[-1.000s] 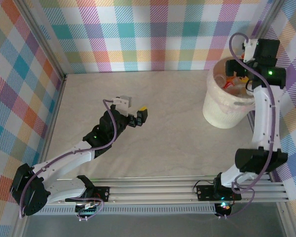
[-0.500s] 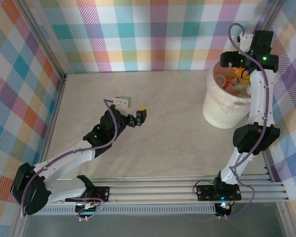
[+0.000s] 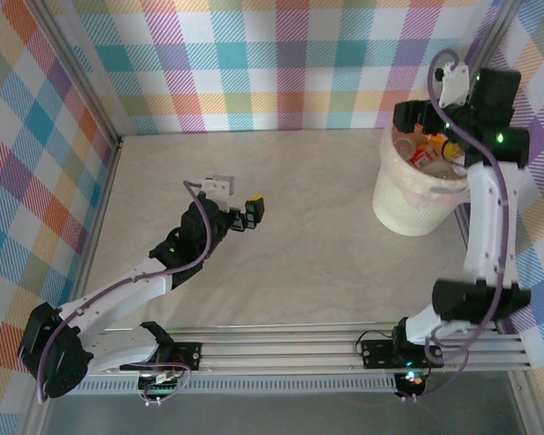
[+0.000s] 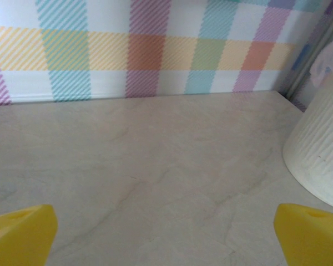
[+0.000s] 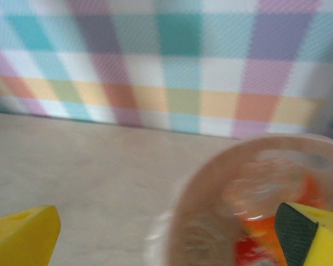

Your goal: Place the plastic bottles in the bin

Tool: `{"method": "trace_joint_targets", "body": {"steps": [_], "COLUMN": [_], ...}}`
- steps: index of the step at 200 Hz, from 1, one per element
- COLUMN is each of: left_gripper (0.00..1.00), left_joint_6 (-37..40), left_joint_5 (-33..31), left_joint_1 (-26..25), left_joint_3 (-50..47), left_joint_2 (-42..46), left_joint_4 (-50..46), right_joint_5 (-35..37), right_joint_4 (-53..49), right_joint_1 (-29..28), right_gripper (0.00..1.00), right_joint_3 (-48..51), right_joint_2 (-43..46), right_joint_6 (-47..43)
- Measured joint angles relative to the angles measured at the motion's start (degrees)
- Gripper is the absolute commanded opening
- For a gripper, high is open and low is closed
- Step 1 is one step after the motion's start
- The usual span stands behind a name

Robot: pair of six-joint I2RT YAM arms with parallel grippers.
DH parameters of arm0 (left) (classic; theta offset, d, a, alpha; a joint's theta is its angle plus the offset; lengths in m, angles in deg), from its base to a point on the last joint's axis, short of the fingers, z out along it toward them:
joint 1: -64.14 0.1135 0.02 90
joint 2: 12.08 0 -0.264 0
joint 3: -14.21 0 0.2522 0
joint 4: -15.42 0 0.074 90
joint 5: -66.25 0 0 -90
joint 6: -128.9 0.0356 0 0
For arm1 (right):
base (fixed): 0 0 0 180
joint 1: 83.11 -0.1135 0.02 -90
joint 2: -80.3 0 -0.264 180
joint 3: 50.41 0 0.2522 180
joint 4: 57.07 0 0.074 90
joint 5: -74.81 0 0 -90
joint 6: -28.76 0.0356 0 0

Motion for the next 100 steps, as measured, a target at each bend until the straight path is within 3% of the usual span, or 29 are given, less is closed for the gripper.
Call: {"method": "trace_joint_targets", "body": {"steps": [47,74,100], "left_gripper": [1.0,1.0,1.0], "left_joint_6": [-0.22,-0.26,-0.37], "left_joint_5": [-10.34,-17.25,-22.18], "left_joint_1": [2.91,6.25,11.08], "left_joint_3": [0.0,-0.31,-4.07], "left_joint_2": [7.63,12.9,19.28], "left_joint_4": [-7.26,-13.64,-17.16], "right_joint_5": [-13.7,-10.51,-5.57], "right_joint_4": [11.56,11.13,9.05], "right_joint_1": [-1.97,-2.01,-2.01], "right_gripper": [1.0,1.0,1.0], "right_joint_3": [31.1,42.82,51.28], "right_joint_2": [25.81,33.62,35.74], "right_joint_6": [9.2,13.33,15.21]}}
